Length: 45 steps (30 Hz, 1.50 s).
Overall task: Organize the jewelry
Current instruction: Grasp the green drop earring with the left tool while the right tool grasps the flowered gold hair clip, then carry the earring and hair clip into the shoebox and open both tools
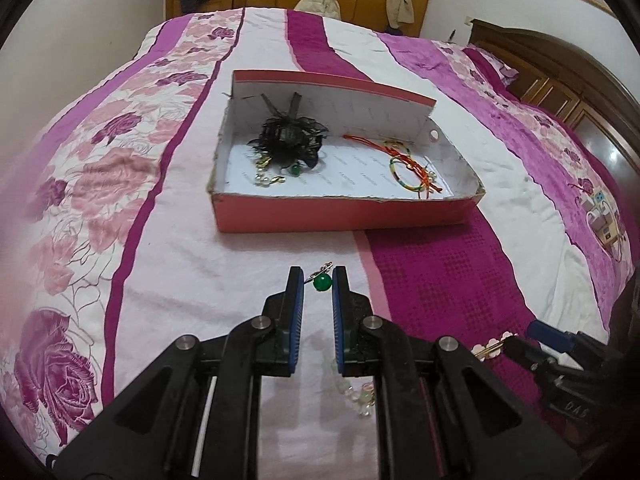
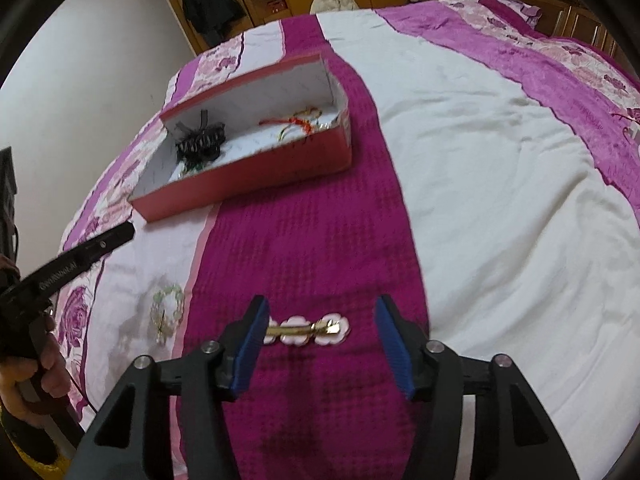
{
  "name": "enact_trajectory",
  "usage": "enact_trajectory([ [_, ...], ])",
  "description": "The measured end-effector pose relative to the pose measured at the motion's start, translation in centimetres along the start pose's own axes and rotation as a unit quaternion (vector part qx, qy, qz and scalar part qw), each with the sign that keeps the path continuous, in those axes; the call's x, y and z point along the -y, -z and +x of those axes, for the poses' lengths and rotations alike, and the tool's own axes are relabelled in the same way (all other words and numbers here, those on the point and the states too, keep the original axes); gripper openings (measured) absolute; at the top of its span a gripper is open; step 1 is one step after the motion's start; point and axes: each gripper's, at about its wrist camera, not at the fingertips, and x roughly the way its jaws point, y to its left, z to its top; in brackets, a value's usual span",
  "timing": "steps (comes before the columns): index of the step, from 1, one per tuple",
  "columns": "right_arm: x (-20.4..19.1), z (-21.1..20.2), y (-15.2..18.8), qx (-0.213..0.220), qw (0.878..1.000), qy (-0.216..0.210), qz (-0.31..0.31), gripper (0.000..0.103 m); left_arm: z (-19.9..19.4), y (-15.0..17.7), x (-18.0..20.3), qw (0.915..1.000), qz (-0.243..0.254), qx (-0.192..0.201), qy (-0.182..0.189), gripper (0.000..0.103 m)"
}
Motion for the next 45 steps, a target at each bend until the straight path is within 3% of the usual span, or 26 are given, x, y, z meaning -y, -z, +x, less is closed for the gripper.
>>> enact_trajectory([
  [7, -1.2, 1.6, 0.8, -0.038, 0.999, 0.025, -0.014, 0.065, -0.6, 0.3, -1.1, 0.9998, -0.016, 0.008, 0.004, 0.006],
  [18, -2.9, 2.7, 0.8, -0.047, 0.998, 0.038, -0.036, 0.077, -0.7, 0.8, -1.5, 0.9997, -0.022, 0.01, 0.007, 0.006],
  [24, -3.1, 3.1, 1.0, -0.038, 0.997, 0.044, -0.046, 0.077, -0.7, 0.8, -1.7, 0.9996, -0.026, 0.011, 0.007, 0.006],
  [27, -3.1, 3.0, 1.1, -0.031, 0.997, 0.048, -0.056, 0.071, -0.7, 0.8, -1.7, 0.9996, -0.026, 0.01, 0.006, 0.006],
  [35, -3.0, 2.1, 1.1, -0.012, 0.997, 0.031, -0.066, 0.071, -1.1, 0.7, -1.4, 0.9997, -0.021, 0.014, 0.006, 0.006],
  [45, -3.8, -1.8, -0.8, 0.075, 0.994, 0.0, -0.084, 0.071, -2.7, 0.0, -0.4, 0.9989, -0.01, 0.043, 0.014, 0.006],
])
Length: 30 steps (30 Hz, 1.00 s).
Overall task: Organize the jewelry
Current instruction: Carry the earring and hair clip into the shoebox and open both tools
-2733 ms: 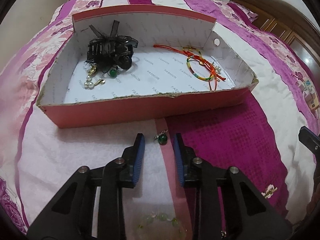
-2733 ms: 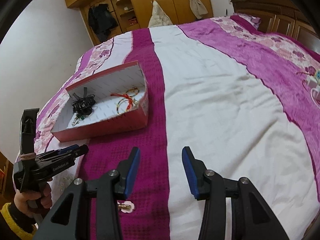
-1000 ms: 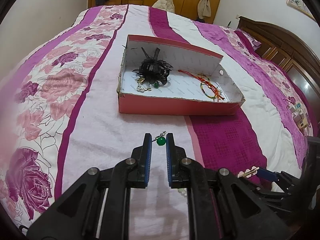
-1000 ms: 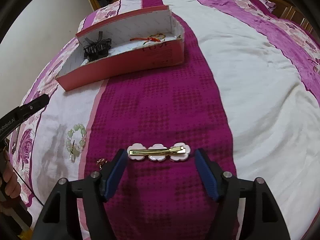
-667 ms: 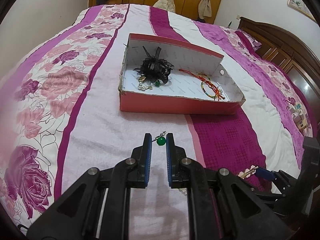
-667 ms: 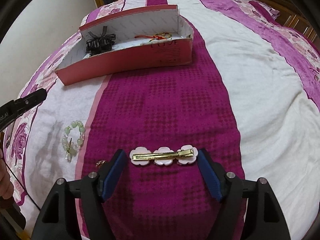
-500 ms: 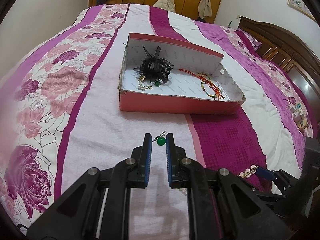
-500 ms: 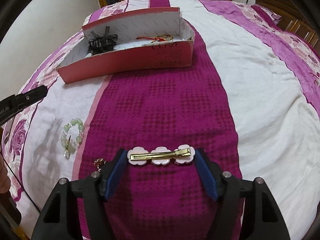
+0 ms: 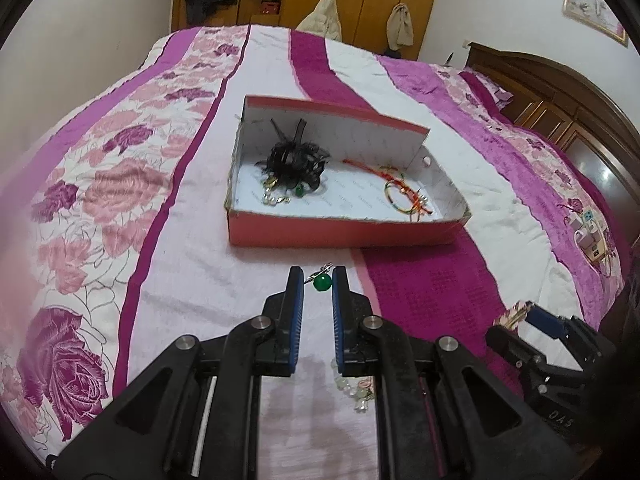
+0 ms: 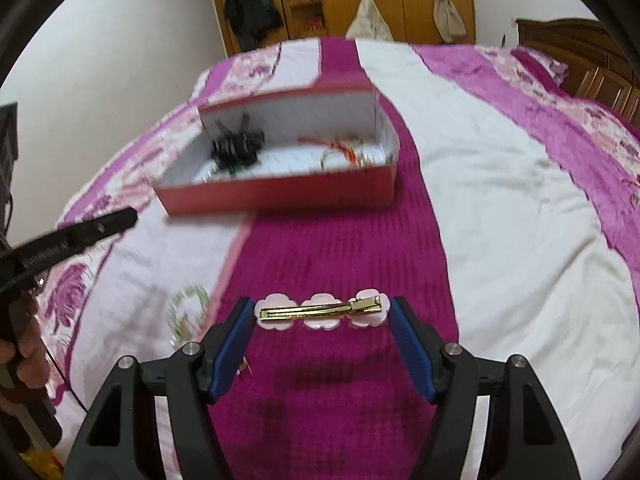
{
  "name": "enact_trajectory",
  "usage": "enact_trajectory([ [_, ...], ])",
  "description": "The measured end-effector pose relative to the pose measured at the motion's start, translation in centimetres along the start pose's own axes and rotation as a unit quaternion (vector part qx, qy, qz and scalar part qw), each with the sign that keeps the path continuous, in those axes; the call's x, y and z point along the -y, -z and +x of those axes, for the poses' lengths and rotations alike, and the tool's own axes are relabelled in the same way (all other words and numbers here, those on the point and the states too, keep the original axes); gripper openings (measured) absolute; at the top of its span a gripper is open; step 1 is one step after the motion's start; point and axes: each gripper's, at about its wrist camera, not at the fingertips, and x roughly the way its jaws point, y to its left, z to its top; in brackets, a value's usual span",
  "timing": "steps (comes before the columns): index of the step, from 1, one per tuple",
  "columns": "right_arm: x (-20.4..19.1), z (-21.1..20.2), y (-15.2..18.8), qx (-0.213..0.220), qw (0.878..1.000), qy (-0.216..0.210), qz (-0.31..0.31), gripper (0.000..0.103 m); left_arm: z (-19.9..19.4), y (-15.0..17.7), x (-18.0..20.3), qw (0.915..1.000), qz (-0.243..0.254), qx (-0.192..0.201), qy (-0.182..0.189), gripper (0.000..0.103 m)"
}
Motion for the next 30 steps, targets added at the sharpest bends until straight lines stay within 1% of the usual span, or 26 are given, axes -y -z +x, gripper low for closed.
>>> enact_trajectory([
  [5, -0.3, -0.8, -1.3, 0.033, 0.999, -0.01, -0.007, 0.071, -0.7, -0.5, 0.5, 0.9998, 0.009, 0.018, -0.002, 0.006],
  [9, -0.4, -1.1, -2.3, 0.05, 0.999, -0.016, -0.009, 0.071, -1.1, -1.0, 0.6, 0.9995, 0.009, 0.029, -0.002, 0.006],
  [17, -1.0, -1.3, -4.6, 0.083, 0.996, -0.027, -0.013, 0.071, -1.4, -3.0, 0.7, 0.9982, 0.01, 0.059, -0.007, 0.006],
  [22, -1.3, -1.2, -6.2, 0.108, 0.994, -0.03, -0.016, 0.071, -1.1, -4.3, 0.9, 0.9969, 0.017, 0.076, -0.01, 0.006],
  [30, -1.3, -0.2, -8.7, 0.13, 0.991, -0.03, -0.021, 0.071, 0.3, -6.2, 0.7, 0.9956, 0.015, 0.091, -0.015, 0.006],
])
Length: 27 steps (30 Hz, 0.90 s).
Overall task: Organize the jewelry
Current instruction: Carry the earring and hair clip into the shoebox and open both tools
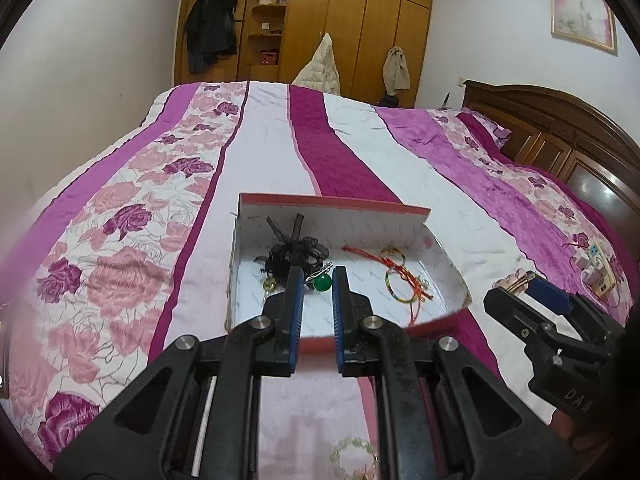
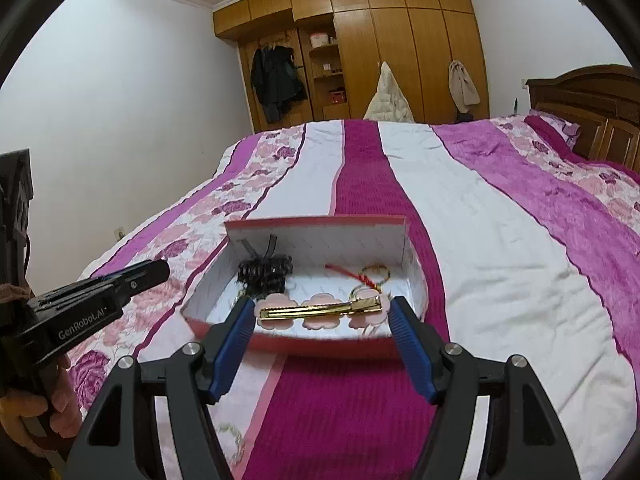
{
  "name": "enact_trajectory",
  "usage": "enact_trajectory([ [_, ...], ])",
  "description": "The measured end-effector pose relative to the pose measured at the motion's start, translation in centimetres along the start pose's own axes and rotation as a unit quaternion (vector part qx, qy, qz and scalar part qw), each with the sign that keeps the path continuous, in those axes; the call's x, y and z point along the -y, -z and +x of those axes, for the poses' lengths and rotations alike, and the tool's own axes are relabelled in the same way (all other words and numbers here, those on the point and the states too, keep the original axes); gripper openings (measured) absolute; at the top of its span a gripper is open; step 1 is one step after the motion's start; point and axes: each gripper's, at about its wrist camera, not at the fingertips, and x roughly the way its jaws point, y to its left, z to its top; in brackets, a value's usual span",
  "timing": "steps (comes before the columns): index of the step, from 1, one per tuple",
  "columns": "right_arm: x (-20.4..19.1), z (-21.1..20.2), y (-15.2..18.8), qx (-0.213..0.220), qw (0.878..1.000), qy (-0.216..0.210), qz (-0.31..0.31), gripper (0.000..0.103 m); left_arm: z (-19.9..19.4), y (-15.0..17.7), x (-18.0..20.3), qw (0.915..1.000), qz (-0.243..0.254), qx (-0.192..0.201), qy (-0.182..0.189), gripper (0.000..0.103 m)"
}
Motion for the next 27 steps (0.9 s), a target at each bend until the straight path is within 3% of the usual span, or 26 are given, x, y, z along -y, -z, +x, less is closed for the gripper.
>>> enact_trajectory([
  [14, 1.3, 6.1, -2.0, -0.001, 1.0, 0.011, -0.008, 0.071, 5.7, -0.6, -1.0, 0.9998, -0.011, -0.012, -0.014, 0.006],
  [27, 3.0, 12.7, -0.5, -0.063, 0.998, 0.018, 0.0, 0.071, 11.1, 0.9, -1.9, 0.9971, -0.016, -0.07, -0.024, 0.006],
])
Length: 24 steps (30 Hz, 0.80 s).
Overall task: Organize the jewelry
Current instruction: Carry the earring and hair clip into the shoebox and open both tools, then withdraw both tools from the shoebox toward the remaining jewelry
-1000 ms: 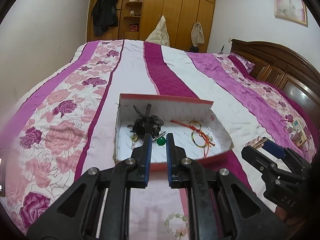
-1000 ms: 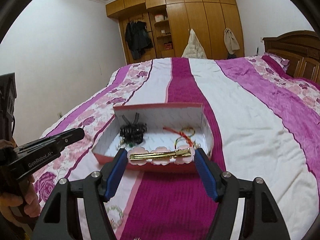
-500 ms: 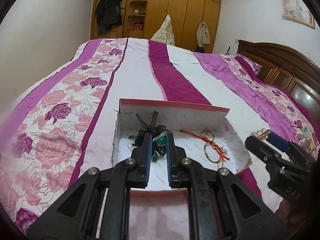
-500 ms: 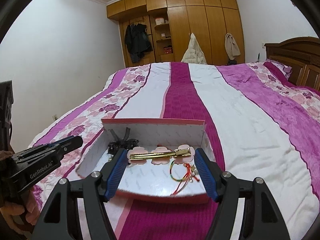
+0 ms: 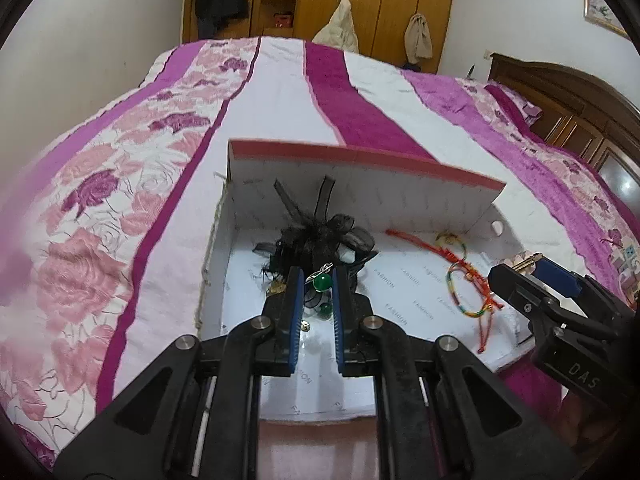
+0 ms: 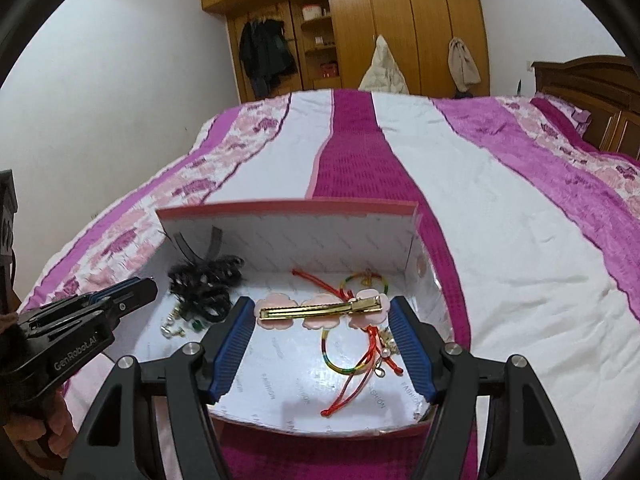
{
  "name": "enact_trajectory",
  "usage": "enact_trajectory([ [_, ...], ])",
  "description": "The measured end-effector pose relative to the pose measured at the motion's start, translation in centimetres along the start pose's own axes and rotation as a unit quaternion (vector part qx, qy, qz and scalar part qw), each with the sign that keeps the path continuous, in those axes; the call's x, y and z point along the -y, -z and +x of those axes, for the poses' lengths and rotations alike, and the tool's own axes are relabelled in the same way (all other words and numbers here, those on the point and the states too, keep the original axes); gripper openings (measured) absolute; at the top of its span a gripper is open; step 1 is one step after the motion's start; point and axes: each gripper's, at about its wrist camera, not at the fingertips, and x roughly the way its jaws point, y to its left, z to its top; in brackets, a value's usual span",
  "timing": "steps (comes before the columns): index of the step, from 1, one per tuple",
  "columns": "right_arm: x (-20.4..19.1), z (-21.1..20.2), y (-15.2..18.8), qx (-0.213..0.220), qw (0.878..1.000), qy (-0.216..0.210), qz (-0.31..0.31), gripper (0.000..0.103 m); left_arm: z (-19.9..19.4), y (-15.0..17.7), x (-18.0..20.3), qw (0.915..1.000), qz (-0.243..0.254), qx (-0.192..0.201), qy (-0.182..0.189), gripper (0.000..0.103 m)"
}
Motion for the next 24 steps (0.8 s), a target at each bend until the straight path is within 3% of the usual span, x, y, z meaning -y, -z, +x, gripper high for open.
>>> enact_trajectory([
  [6, 0.4, 2.1, 0.7, -0.028, 1.0, 0.008, -0.001, 0.071, 1.8, 0.7, -0.3, 0.9996, -0.003, -0.028, -0.005, 0.006],
  [15, 1.0, 3.2, 1.2, -0.048, 0.999, 0.012, 0.008, 0.071, 2.2, 0.8, 0.1, 0.9993, -0.001, -0.037, -0.003, 0.007],
  [24, 1.1, 2.3, 0.7, -0.04, 0.999, 0.009, 0.012, 0.077, 0.9, 0.3, 0.2, 0.9994, -0.005, -0.031, 0.012, 0.03],
])
